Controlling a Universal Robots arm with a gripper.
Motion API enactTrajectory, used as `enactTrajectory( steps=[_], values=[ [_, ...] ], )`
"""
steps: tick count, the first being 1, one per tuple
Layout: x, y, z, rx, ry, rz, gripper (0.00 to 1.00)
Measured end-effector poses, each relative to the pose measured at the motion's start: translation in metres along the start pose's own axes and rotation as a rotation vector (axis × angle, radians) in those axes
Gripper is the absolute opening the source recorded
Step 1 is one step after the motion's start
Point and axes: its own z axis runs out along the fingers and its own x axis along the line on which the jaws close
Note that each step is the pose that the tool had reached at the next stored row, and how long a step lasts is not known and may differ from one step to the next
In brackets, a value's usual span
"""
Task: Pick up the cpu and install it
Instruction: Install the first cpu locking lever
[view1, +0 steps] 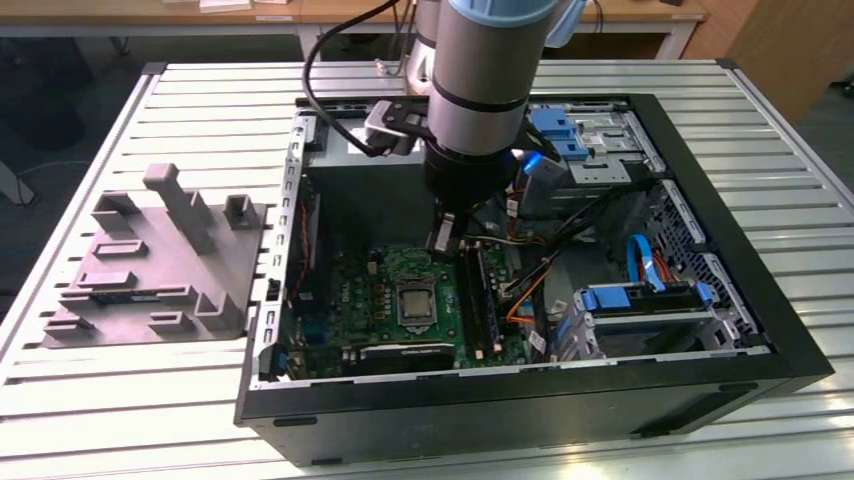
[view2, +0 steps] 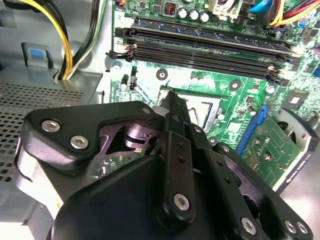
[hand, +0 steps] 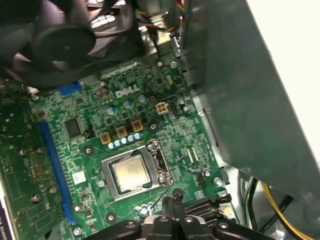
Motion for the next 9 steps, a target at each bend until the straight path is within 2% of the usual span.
enactTrajectory(
  steps=[7,9],
  values=[
    [0.0078,-0.0028,0.0004,0.0020,0.0038,-0.014,0.11],
    [0.0081,-0.0029,0.0008,0.0031,0.0049,-0.034,0.11]
  ],
)
